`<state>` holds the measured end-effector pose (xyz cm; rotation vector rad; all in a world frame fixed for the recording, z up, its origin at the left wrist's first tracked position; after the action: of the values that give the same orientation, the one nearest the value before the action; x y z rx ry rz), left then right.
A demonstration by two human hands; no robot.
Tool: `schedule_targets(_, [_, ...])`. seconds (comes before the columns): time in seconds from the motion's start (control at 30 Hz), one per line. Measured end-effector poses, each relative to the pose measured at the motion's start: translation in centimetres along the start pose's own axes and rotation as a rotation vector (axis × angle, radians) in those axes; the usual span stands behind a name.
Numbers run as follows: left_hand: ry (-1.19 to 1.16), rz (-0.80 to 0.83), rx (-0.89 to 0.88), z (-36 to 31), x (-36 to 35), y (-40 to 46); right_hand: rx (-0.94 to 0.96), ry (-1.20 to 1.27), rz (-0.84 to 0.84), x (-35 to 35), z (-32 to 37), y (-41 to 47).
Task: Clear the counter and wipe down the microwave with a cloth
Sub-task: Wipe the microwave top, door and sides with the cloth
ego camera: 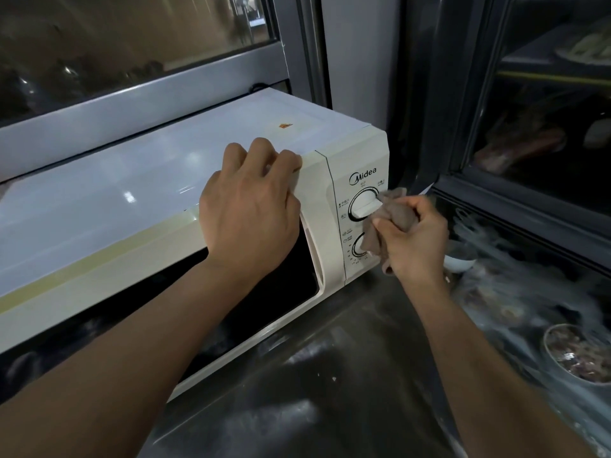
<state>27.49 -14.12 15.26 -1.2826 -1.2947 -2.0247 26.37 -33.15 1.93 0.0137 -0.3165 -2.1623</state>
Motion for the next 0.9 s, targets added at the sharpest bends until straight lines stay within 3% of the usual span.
schedule_targets(0.13, [0.011, -0.005, -0.006, -0.1, -0.1, 0.0, -0.004, 0.058, -0.018, -0.2, -2.1, -0.3])
schedule_targets(0.4, [0.007, -0.009, 0.002, -0.2, 0.1, 0.0, -0.342, 0.194, 0.054, -0.7, -7.7, -1.9])
schedule_targets(0.53, [-0.008, -0.004, 0.015, -0.1, 0.1, -0.1, -0.311, 0.298, 0.018, -3.9, -6.5, -4.9])
schedule_targets(0.7, [-0.002, -0.015, 0.008, -0.1, 0.0, -0.1, -0.273, 0.181, 0.061, -6.6, -6.7, -7.9])
schedule_targets(0.8, [0.003, -0.02, 0.002, 0.0, 0.0, -0.1, -0.222, 0.127, -0.017, -5.7, -6.7, -6.9])
schedule_targets(0.9, [0.004, -0.033, -0.006, 0.0, -0.1, -0.1, -0.24, 0.223, -0.104, -4.5, -7.0, -5.1])
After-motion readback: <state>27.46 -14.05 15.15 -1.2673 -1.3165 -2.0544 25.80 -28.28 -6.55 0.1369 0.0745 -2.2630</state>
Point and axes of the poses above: each hand's wrist, its own y-axis towards the middle knuckle, its own x-axis out of the back of the hand, z = x × y, the point moved 4 cm from there along y, towards the middle knuckle, and after that the axes turned 13 degrees about z, right-handed, at the moved point
